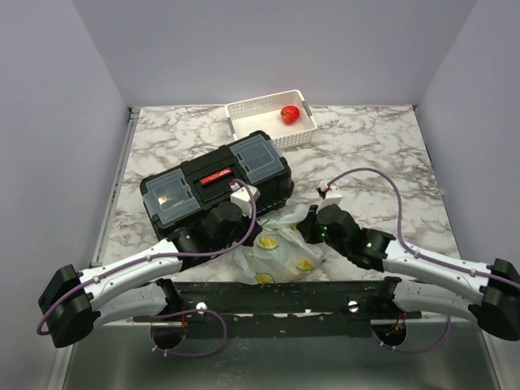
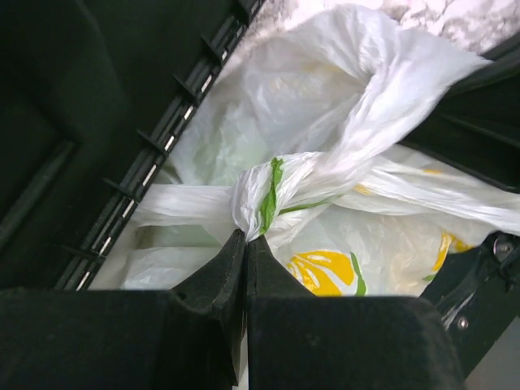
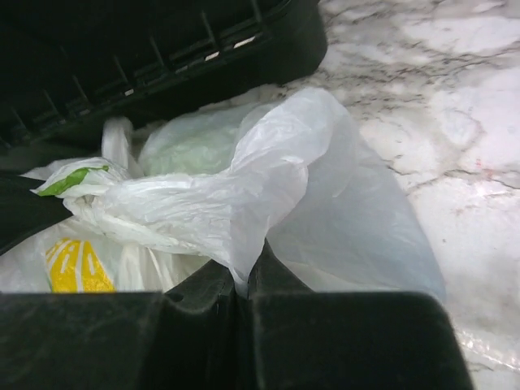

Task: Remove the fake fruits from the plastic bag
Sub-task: Untie the plastic bag at the center of the board.

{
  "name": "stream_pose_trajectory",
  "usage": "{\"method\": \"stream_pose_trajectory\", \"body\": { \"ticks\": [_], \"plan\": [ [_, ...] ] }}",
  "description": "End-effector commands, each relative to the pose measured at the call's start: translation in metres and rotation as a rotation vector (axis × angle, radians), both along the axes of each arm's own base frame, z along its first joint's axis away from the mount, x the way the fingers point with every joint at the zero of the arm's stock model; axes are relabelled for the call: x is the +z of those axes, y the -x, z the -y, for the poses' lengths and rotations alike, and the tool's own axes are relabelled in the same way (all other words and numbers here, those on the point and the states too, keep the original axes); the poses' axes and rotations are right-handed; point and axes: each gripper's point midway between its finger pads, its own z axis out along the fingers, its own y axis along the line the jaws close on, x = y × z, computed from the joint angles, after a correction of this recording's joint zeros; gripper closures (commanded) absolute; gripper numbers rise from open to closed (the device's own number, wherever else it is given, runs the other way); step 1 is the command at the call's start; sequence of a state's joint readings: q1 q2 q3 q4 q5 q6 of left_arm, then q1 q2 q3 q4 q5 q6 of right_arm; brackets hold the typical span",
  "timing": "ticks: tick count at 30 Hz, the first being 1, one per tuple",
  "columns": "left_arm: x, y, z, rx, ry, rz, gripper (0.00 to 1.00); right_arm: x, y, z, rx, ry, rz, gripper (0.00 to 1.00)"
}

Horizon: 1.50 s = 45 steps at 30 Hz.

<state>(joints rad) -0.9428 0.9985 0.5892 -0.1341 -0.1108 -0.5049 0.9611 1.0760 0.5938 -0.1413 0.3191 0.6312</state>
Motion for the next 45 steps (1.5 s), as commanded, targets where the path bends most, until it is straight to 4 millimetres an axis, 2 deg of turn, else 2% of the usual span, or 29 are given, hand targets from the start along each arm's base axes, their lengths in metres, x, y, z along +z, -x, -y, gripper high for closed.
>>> {"method": "stream_pose_trajectory", "body": {
  "ticks": [1, 4, 7, 10, 13, 19, 20, 22, 28, 32, 35, 41, 45],
  "plan": [
    [0.013, -0.019, -0.016, 0.12, -0.03, 0.063, 1.0, 0.016, -0.01, 0.054, -0.263, -0.021, 0.087, 0.94],
    [0.015, -0.02, -0.021, 0.133, -0.045, 0.075, 1.0, 0.035, -0.011, 0.085, -0.4, -0.095, 0.154, 0.94],
    [0.013, -0.017, -0.024, 0.118, -0.051, 0.081, 1.0, 0.053, -0.008, 0.102, -0.452, -0.185, 0.209, 0.96],
    [0.012, -0.013, -0.025, 0.1, -0.041, 0.077, 1.0, 0.059, -0.006, 0.105, -0.453, -0.226, 0.23, 0.96],
    [0.016, -0.009, -0.022, 0.07, -0.022, 0.083, 1.0, 0.059, -0.007, 0.103, -0.444, -0.196, 0.228, 0.96],
    [0.031, -0.005, -0.012, -0.035, -0.055, 0.113, 1.0, 0.036, -0.009, 0.092, -0.401, -0.117, 0.188, 0.96],
    [0.032, -0.006, -0.011, -0.048, -0.075, 0.109, 0.97, 0.031, -0.009, 0.091, -0.397, -0.11, 0.183, 0.96],
    [0.039, -0.004, -0.007, -0.083, -0.096, 0.106, 0.81, 0.029, -0.009, 0.087, -0.39, -0.117, 0.169, 0.96],
    [0.076, 0.011, 0.015, -0.241, -0.011, 0.136, 0.45, 0.039, 0.002, 0.065, -0.284, -0.199, 0.121, 0.96],
    [0.096, 0.008, 0.023, -0.278, -0.004, 0.178, 0.35, 0.041, 0.007, 0.061, -0.248, -0.214, 0.106, 0.96],
    [0.106, -0.003, 0.03, -0.3, -0.053, 0.218, 0.33, 0.037, 0.01, 0.065, -0.25, -0.193, 0.093, 0.96],
    [0.094, -0.016, 0.035, -0.374, -0.191, 0.266, 0.3, 0.042, 0.013, 0.068, -0.237, -0.187, 0.095, 0.94],
    [0.078, -0.018, 0.034, -0.405, -0.259, 0.206, 0.27, 0.043, 0.015, 0.066, -0.217, -0.16, 0.08, 0.92]
  ]
}}
